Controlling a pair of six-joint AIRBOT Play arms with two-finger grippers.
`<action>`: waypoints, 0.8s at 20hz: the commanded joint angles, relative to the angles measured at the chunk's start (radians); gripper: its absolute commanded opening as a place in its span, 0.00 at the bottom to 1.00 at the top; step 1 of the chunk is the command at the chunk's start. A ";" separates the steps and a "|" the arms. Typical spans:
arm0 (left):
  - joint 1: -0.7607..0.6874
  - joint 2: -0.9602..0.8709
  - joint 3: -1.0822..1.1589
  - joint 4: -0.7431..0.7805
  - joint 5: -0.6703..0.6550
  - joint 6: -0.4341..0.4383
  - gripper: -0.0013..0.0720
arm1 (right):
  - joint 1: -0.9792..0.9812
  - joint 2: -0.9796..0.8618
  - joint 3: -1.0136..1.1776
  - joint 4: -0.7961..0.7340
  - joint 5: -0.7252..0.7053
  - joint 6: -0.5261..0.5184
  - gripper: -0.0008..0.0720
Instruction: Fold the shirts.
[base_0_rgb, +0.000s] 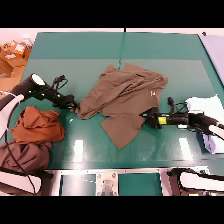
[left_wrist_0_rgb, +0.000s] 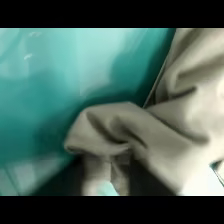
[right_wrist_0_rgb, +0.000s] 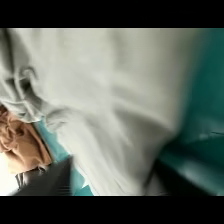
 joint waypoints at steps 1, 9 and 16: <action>-0.001 -0.007 -0.010 -0.070 0.031 0.068 0.05 | 0.116 -0.021 -0.003 0.159 -0.044 -0.071 0.09; -0.001 0.295 0.266 0.074 0.014 -0.032 0.05 | -0.096 0.186 0.293 0.053 0.218 0.075 0.03; -0.001 0.710 0.717 0.074 0.203 -0.021 0.05 | -0.367 0.557 1.002 0.053 0.234 0.258 0.03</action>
